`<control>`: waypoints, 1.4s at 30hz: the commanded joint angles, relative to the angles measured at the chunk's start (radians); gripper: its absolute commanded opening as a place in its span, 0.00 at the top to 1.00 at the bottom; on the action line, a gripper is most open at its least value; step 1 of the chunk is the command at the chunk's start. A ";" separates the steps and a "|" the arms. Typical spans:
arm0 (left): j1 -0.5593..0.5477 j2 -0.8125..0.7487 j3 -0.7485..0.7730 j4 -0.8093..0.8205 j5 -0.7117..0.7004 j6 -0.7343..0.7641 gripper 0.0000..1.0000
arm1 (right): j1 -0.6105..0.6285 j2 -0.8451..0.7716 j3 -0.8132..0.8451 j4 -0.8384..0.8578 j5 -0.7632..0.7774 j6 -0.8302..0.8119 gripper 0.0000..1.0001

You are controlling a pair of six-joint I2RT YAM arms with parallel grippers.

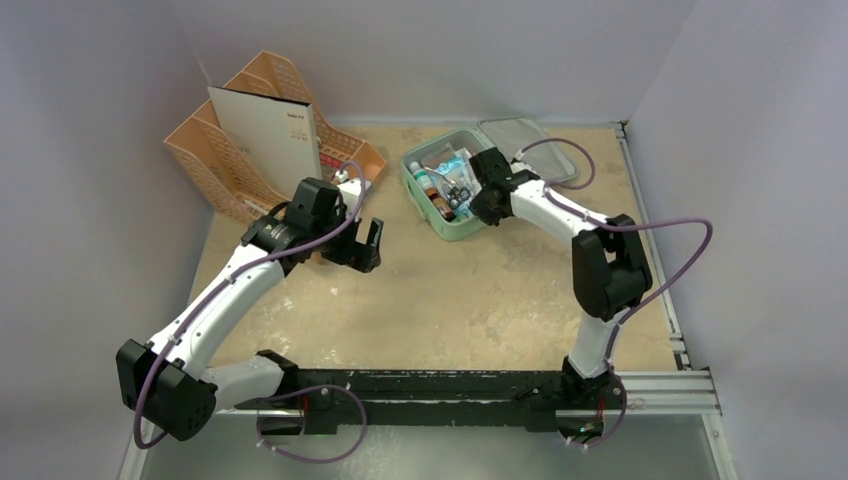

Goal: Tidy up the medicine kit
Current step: Move the medicine box to the center of the board.

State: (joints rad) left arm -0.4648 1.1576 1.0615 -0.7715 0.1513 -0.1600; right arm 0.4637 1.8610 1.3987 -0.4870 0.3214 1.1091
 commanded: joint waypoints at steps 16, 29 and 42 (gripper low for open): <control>0.006 0.002 -0.006 0.029 -0.027 -0.019 0.03 | 0.004 -0.337 -0.421 -0.054 0.025 -0.284 0.89; 0.006 0.004 0.004 0.048 -0.018 -0.043 0.04 | 0.006 -0.559 -0.580 -0.064 -0.055 -0.484 0.88; 0.006 -0.007 0.080 0.028 0.119 -0.097 0.01 | -0.030 -0.758 -0.531 0.001 -0.218 -0.655 0.35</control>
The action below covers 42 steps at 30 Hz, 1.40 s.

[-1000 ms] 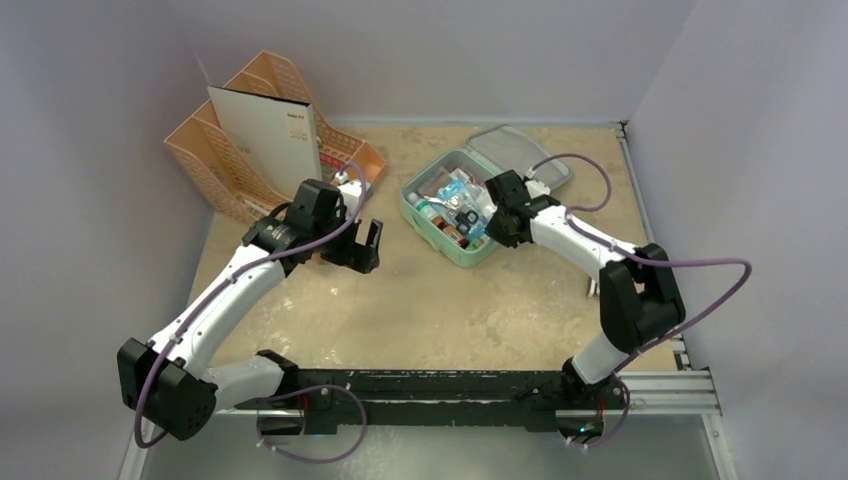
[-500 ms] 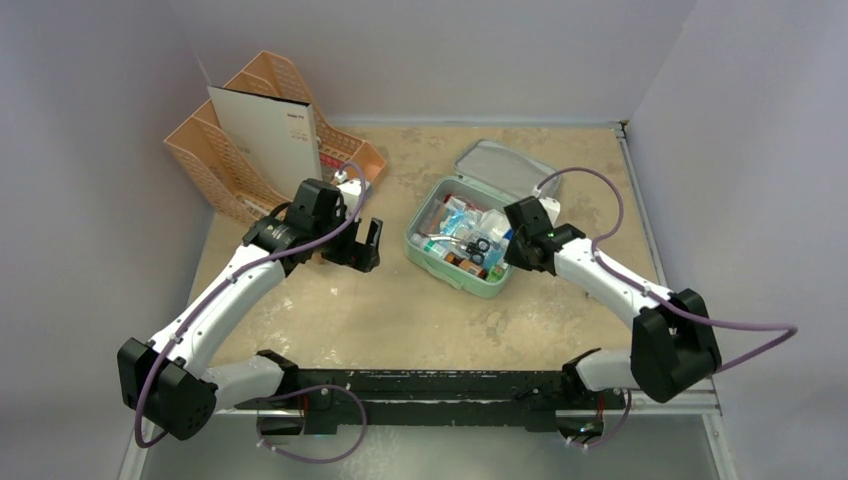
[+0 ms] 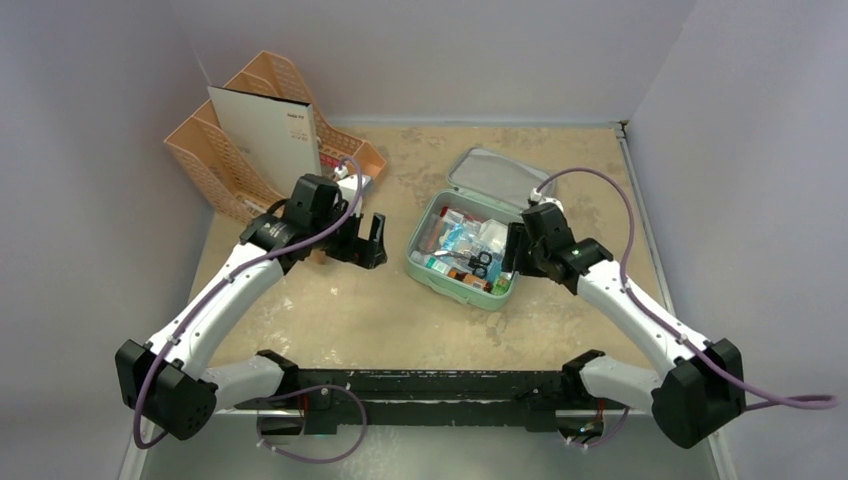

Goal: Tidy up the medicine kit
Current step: Move the medicine box to the center of the board, then close the medicine box at the center of the board.

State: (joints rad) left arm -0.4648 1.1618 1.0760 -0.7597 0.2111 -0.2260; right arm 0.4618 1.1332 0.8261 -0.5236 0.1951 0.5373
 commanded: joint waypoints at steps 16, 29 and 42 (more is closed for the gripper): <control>0.006 0.117 0.122 -0.046 0.171 0.001 0.00 | -0.445 0.116 0.076 0.360 -0.440 0.084 0.01; 0.006 0.154 -0.006 0.197 0.110 -0.047 0.05 | -0.624 0.390 0.049 0.631 -0.655 0.209 0.05; 0.006 0.253 -0.019 0.258 0.131 -0.101 0.17 | -0.648 0.580 0.029 0.941 -0.871 0.331 0.09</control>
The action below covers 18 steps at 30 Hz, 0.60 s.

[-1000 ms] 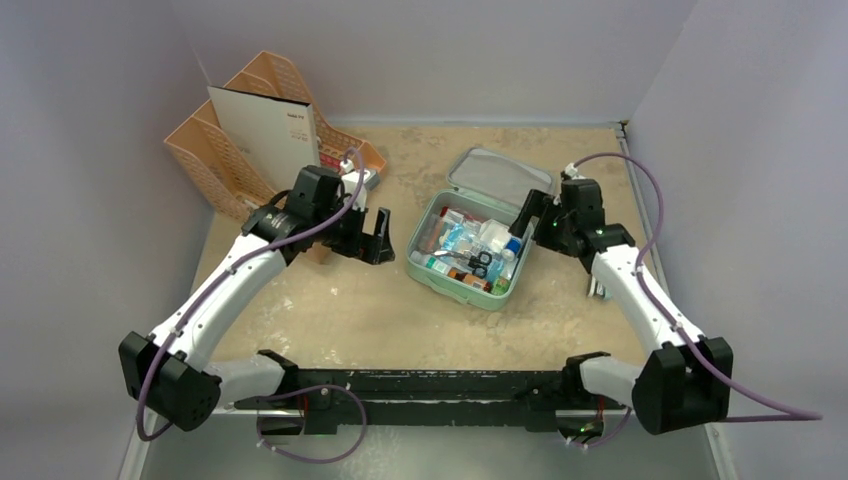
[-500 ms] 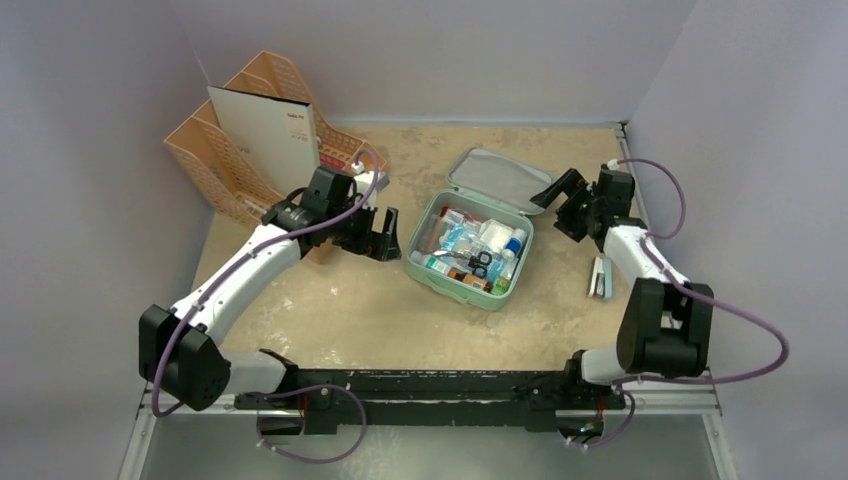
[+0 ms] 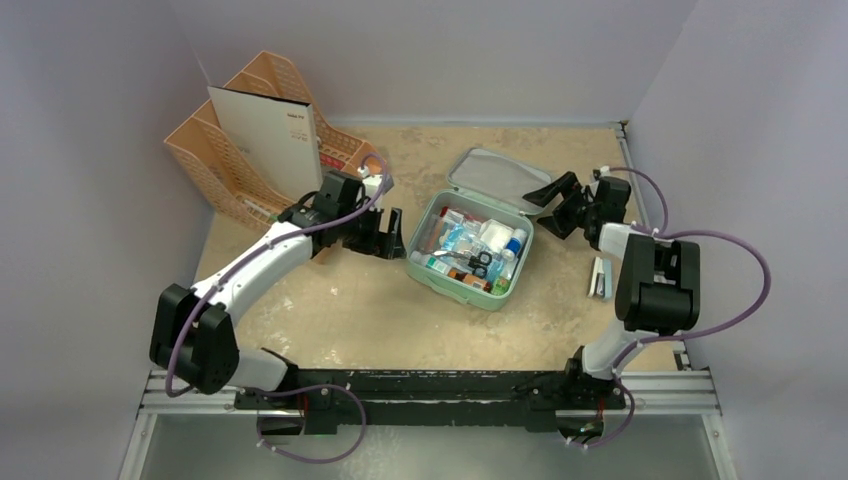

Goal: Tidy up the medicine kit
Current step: Close the medicine box at the center of the board.

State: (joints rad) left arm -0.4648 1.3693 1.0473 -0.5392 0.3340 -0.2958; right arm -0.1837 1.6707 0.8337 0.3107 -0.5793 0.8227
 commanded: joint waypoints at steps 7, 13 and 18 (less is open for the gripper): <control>0.006 0.152 0.067 0.042 0.017 -0.081 0.25 | -0.007 0.070 0.049 0.145 -0.073 0.056 0.09; 0.006 0.219 0.088 0.049 0.008 -0.092 0.36 | -0.031 0.119 0.044 0.326 -0.155 0.079 0.09; 0.006 0.277 0.094 0.062 0.016 -0.099 0.42 | -0.032 0.161 0.058 0.455 -0.214 0.145 0.14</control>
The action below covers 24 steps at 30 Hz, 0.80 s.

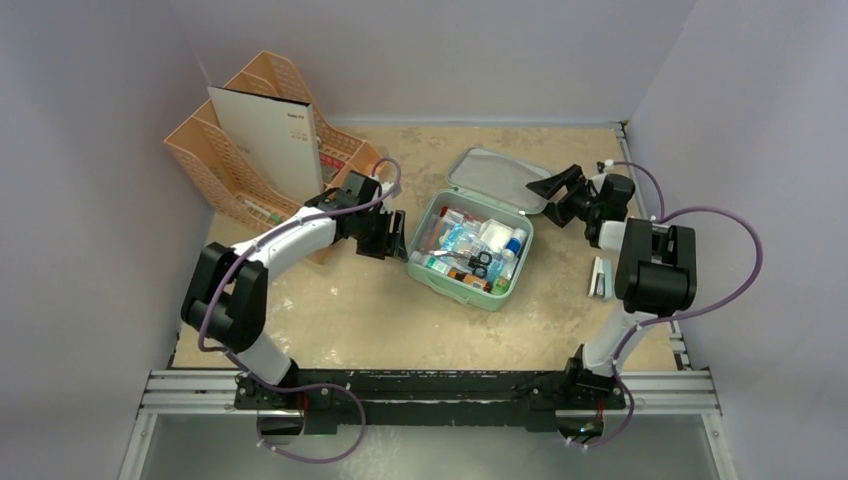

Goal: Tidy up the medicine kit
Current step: Close the medicine box at the center of the board.

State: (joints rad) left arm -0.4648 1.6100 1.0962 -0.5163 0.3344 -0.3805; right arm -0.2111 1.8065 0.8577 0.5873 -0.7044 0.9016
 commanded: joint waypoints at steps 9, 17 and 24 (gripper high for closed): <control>0.006 0.101 0.062 0.032 0.044 0.017 0.53 | -0.004 0.041 0.038 0.409 -0.155 0.210 0.17; 0.006 0.129 0.077 0.020 0.029 0.024 0.55 | -0.003 -0.020 0.059 0.339 -0.192 0.161 0.17; 0.006 0.119 0.075 0.036 0.023 -0.001 0.56 | -0.002 -0.130 0.061 0.251 -0.225 0.112 0.17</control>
State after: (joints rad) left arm -0.4599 1.7020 1.1591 -0.5243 0.4198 -0.3809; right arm -0.2207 1.7824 0.8711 0.8562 -0.8543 1.0573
